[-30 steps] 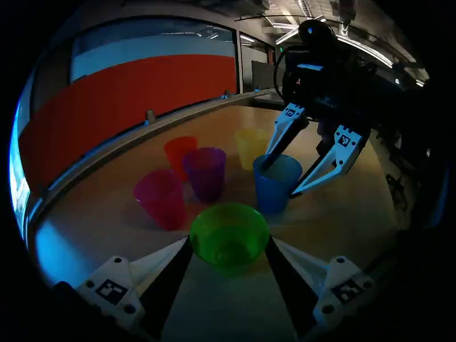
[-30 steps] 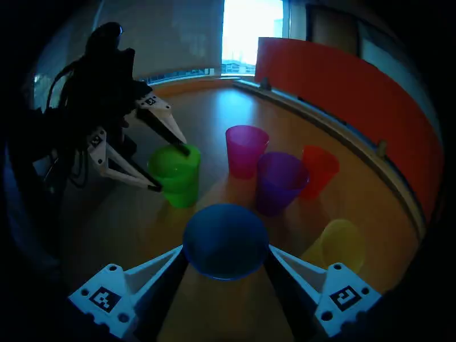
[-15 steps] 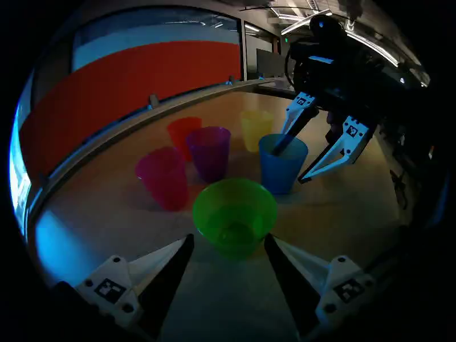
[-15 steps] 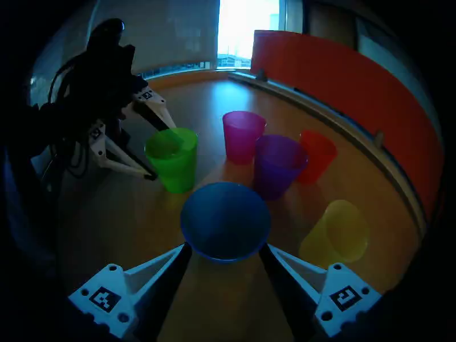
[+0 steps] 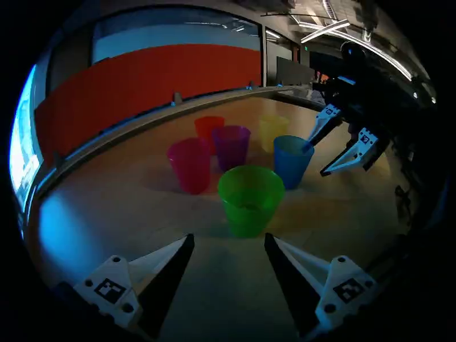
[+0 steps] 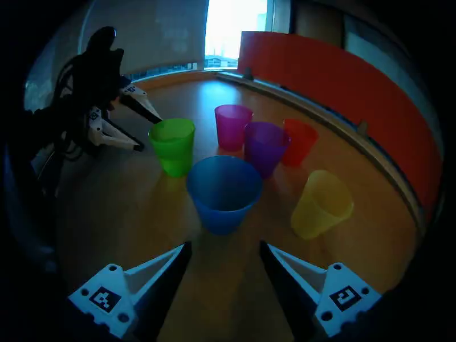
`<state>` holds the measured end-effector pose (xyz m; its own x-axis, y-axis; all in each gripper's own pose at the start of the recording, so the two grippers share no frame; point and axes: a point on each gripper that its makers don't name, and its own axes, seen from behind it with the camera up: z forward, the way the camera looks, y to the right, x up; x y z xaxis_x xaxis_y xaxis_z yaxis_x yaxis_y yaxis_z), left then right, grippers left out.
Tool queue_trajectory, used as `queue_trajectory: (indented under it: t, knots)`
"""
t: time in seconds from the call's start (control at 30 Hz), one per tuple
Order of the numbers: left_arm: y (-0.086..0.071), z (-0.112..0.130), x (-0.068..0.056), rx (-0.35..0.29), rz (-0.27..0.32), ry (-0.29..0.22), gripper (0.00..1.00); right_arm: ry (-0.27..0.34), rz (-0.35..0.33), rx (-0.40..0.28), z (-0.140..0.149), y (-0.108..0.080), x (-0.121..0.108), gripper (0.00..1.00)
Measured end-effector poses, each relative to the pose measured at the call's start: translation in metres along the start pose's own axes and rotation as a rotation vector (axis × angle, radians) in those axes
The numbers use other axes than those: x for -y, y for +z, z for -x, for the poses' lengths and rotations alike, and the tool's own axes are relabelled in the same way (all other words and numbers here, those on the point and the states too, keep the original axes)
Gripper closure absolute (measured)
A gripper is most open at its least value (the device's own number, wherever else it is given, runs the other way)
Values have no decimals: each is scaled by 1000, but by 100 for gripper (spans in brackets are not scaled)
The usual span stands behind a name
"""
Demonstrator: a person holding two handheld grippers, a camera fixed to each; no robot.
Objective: Pour water
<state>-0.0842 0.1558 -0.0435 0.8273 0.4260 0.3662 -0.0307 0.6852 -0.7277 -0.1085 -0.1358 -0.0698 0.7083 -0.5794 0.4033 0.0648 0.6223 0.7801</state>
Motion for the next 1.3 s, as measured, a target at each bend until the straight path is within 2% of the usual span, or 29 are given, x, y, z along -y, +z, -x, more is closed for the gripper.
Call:
queue_trajectory:
  t: [0.17,0.4,0.8,1.0,1.1,1.3]
  knots:
    - [-18,-4,7,-45,-52,-38,8,47,83,-34,5,-16,-13,8]
    - [-47,-13,22,-129,-158,-92,8,141,267,-141,-1,-46,-29,8]
    - [-100,-41,54,-323,-357,-184,8,200,551,-341,-18,-94,-67,8]
    - [-124,-50,75,-403,-468,-217,8,249,693,-449,-27,-123,-96,8]
    - [-133,-58,81,-452,-501,-224,8,283,771,-518,-33,-141,-108,9]
    - [-146,-71,94,-542,-591,-232,9,346,856,-615,-37,-157,-120,8]
